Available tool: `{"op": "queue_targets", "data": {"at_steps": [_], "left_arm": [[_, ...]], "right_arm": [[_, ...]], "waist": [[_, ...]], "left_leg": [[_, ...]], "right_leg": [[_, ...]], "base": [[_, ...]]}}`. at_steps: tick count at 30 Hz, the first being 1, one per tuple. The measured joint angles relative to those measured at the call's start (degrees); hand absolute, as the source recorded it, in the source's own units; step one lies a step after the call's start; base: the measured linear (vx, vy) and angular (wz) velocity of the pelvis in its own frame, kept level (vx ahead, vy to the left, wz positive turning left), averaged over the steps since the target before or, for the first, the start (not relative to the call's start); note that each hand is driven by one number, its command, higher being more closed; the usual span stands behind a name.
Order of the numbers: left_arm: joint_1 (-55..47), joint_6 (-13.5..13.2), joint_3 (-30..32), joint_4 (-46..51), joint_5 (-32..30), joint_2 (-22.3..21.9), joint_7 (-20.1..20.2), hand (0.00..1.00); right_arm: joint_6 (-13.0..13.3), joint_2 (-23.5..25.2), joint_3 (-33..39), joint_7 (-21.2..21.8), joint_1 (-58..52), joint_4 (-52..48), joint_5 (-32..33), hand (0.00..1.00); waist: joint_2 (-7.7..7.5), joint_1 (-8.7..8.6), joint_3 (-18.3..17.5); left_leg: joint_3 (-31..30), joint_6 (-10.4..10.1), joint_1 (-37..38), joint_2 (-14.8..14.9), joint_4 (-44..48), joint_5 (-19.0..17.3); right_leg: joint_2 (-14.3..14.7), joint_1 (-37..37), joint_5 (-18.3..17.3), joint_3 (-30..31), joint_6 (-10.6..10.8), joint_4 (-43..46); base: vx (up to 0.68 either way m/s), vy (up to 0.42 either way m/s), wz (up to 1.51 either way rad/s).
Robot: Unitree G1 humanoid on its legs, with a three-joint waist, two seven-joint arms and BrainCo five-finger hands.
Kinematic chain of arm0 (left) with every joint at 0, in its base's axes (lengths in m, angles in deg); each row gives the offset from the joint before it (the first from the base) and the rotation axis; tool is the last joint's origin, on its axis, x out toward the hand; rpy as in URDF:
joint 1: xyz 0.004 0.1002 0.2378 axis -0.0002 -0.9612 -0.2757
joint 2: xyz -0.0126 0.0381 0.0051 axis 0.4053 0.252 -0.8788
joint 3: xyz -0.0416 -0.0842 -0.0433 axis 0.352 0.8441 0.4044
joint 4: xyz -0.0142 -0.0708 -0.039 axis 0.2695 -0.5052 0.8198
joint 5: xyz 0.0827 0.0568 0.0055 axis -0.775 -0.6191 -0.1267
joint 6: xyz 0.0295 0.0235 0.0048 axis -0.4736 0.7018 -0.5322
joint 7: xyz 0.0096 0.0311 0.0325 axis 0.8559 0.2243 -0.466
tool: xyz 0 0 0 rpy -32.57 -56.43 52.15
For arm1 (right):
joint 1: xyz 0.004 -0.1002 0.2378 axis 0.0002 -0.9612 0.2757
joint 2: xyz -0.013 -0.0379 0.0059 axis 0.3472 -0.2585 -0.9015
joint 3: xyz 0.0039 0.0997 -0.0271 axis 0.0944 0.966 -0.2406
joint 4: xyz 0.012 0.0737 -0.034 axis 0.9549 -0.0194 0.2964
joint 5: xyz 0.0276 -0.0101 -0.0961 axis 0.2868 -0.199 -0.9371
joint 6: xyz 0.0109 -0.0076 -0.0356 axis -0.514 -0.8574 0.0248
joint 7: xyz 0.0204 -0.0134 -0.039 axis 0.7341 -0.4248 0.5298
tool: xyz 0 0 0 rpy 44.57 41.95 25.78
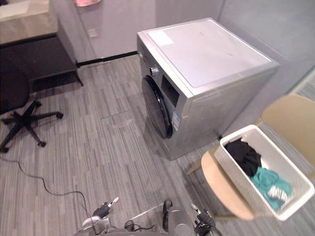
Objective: Pick up the laundry basket with both hands and put the clothes into the washing machine.
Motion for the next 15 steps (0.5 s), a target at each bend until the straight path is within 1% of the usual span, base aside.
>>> {"op": "queue_targets", "data": {"at_steps": [1, 2, 3, 4, 5, 6, 7, 8, 9, 10, 11, 12, 13, 14, 15], "left_arm": [[0.46, 0.00, -0.56, 0.05, -0.37, -0.63, 0.05, 0.00], [0.97, 0.00, -0.61, 0.23, -0.86, -2.02, 0.15, 0.00], [1.83, -0.01, -0.59, 0.37, -0.97, -3.11, 0.16, 0.00], [1.88, -0.02, -0.78, 0.46, -1.02, -4.22, 0.22, 0.00], [1.91, -0.01, -1.35, 0.58, -1.06, -4.14, 0.46, 0.00], [1.80, -0.08, -1.41, 1.73, -1.04, -4.12, 0.36, 0.00], [1.59, -0.10, -1.69, 2.68, -1.03, -4.15, 0.37, 0.00], [0.93, -0.30, -1.69, 3.36, -0.99, -4.11, 0.38, 0.00], [0.03, -0.33, -1.64, 4.38, -0.99, -4.35, 0.40, 0.00], [-0.56, -0.30, -1.70, 4.90, -0.97, -4.44, 0.46, 0.00], [-1.75, -0.24, -1.55, 5.10, -0.83, -4.51, 0.37, 0.00], [-2.38, -0.23, -1.54, 5.12, -0.77, -4.53, 0.34, 0.00], [-3.53, -0.22, -1.25, 5.16, -0.67, -4.50, 0.33, 0.00], [-3.79, -0.25, -0.53, 5.12, -0.40, -4.52, 0.35, 0.00], [-3.92, -0.29, 1.30, 4.72, -0.27, -4.36, 0.24, 0.00]], "right_arm": [[0.07, 0.35, 0.69, -0.05, -0.03, 0.00, 0.01, 0.00], [0.10, 0.65, 1.01, -0.20, -0.15, -0.11, -0.02, 0.00], [0.08, 0.64, 1.23, -0.17, -0.31, -0.11, -0.03, 0.00], [0.02, 0.62, 1.76, -0.16, -0.30, -0.04, -0.06, 0.00], [-0.07, 0.64, 1.89, -0.17, -0.19, -0.02, -0.07, 0.00], [-0.14, 0.60, 2.09, -0.13, -0.27, 0.05, -0.13, 0.00], [-0.30, 0.49, 2.22, -0.14, -0.26, 0.21, -0.19, 0.00], [-0.56, 0.52, 3.26, -0.18, -0.24, 0.19, -0.60, 0.00], [-0.80, 0.00, 3.07, -0.17, -0.33, -0.14, -0.75, 0.00], [-0.90, -0.43, 2.98, -0.17, -0.43, -0.10, -0.78, 0.00], [-1.14, -0.80, 2.70, -0.24, -0.56, -0.06, -0.80, 0.00], [-1.18, -1.18, 2.05, -0.30, -0.67, -0.07, -0.74, 0.00], [-1.25, -1.95, 1.65, -0.84, -0.68, -0.05, -0.60, 0.00], [-1.24, -1.92, 2.12, -1.11, -0.41, 0.01, -0.50, 0.00], [-1.21, -1.86, 3.29, -1.19, 0.31, 0.11, -0.42, 0.00]], "waist": [[-0.13, -0.12, -0.04], [-0.34, -0.35, 0.08], [-0.18, -0.21, -0.02], [0.63, -0.16, -0.50], [1.05, -0.23, -0.81], [1.32, -0.22, -1.23], [1.62, -0.05, -1.16], [1.94, -0.08, -1.31], [2.60, -0.06, -1.99], [3.02, 0.01, -2.00], [3.46, 0.04, -1.99], [3.92, 0.13, -2.32], [4.64, 0.46, -2.89], [4.68, 0.46, -2.92], [4.58, 0.62, -2.96]], "left_leg": [[1.31, -0.27, 0.13, 0.68, 0.36, 0.20], [2.09, -0.61, 1.46, 1.29, 0.01, 0.38], [2.96, -1.78, 3.25, 1.38, -1.22, 1.08], [4.11, -2.73, 5.12, 1.47, -2.43, 1.69], [4.73, -2.77, 5.90, 1.49, -2.95, 1.72], [6.87, -2.89, 6.63, 1.65, -2.92, 1.63], [7.48, -3.88, 6.43, 1.65, -0.82, 0.93], [7.70, -6.28, 3.94, 2.15, 6.65, -1.03], [7.32, -10.36, -2.41, 3.27, 20.96, -3.15], [7.32, -12.64, -5.53, 3.90, 28.47, -2.97], [8.15, -14.61, -10.03, 5.54, 40.87, -1.96], [9.17, -14.55, -11.46, 6.32, 44.96, -1.94], [13.19, -14.29, -12.92, 8.13, 49.46, -1.83], [15.23, -13.95, -12.59, 9.09, 49.08, -2.00], [18.67, -13.02, -11.66, 11.57, 44.98, -2.36]], "right_leg": [[0.34, 0.93, -0.30, -1.13, -0.27, -0.35], [0.97, 3.08, -0.13, -3.07, -1.24, -1.41], [2.01, 4.74, 0.06, -3.58, -1.55, -2.64], [3.37, 6.12, 0.12, -4.12, -1.65, -3.85], [4.00, 6.42, 0.05, -4.15, -1.75, -4.15], [4.67, 7.46, -0.73, -3.92, -3.20, -5.49], [5.01, 8.41, -1.36, -3.74, -4.04, -6.20], [5.12, 10.02, -1.89, -3.60, -4.17, -7.13], [5.12, 11.11, -2.07, -3.71, -3.99, -7.77], [5.12, 11.81, -2.26, -3.77, -3.91, -7.75], [5.05, 13.13, -2.43, -3.75, -3.91, -7.67], [4.95, 13.93, -2.47, -3.34, -4.10, -7.66], [4.15, 15.53, -2.67, -2.51, -4.41, -7.63], [3.77, 16.12, -2.67, -1.73, -4.39, -7.73], [2.59, 16.49, -2.49, 0.26, -3.94, -7.76]], "base": [[0.25, -0.345, 0.81], [0.18, -0.194, 0.60], [0.21, -0.207, 0.50], [0.16, -0.143, 0.16], [0.17, -0.129, 0.10], [0.13, -0.088, 0.05], [0.12, -0.081, 0.09], [0.09, -0.059, 0.11], [0.07, -0.030, 0.06], [0.07, 0.003, -0.04], [0.05, 0.031, -0.14], [0.07, 0.105, -0.28], [0.07, 0.116, -0.31], [0.13, 0.185, -0.53], [0.10, 0.148, -0.51]]}}
